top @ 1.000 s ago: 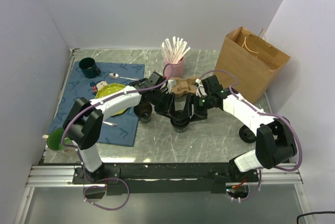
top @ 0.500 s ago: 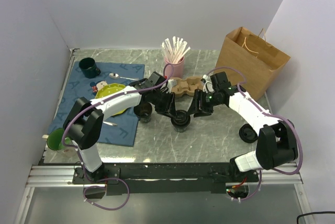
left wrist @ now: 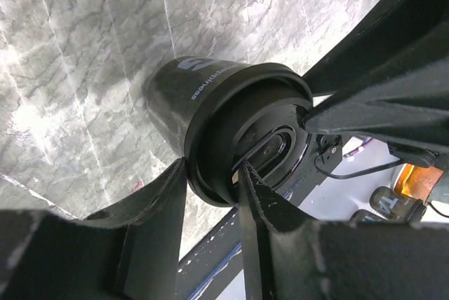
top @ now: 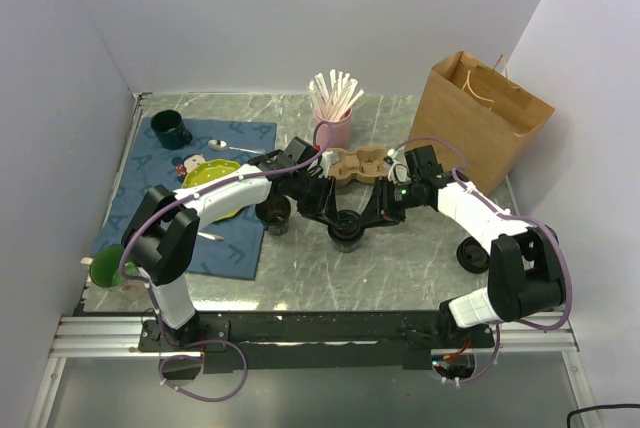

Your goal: Pack the takeout coffee

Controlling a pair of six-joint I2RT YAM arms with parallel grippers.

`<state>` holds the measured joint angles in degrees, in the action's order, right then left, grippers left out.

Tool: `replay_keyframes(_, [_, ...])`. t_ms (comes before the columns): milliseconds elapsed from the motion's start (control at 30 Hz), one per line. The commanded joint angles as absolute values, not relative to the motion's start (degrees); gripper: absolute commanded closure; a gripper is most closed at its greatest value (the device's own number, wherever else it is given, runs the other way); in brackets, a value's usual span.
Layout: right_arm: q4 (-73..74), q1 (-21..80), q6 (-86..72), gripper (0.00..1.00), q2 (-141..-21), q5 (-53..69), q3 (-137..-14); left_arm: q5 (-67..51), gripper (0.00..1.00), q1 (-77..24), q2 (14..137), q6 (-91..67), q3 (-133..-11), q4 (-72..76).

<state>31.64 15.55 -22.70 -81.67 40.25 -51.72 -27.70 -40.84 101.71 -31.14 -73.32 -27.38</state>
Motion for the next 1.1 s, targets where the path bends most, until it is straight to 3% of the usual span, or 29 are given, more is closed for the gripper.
replay_keyframes(0, [27.6,13.89,-21.09,0.67,-82.62,38.93,-47.38,-19.34,0.63,-41.31,106.61,-29.09,-69.87,-32.25])
replay_keyframes(167, [23.39,12.4,-21.44,0.73,-82.88,40.34,-43.25,-18.81,0.63,-41.48,107.23,-29.0,-69.7,-32.61])
replay_keyframes(567, [18.55,8.53,-22.76,0.74,-85.34,40.69,-35.86,-17.49,0.63,-41.48,108.72,-29.53,-68.03,-32.26])
replay_keyframes(700, [19.86,7.91,-24.25,0.69,-81.75,46.39,-38.31,-16.79,0.63,-41.48,108.81,-29.0,-68.47,-33.05])
replay_keyframes(833, [22.22,7.91,-26.37,0.58,-77.35,51.06,-43.41,-16.44,0.63,-41.48,108.72,-28.65,-67.85,-32.96])
replay_keyframes(1067, [26.01,7.82,-25.22,0.53,-77.25,50.19,-49.92,-16.44,0.64,-41.48,109.77,-28.48,-68.03,-33.05])
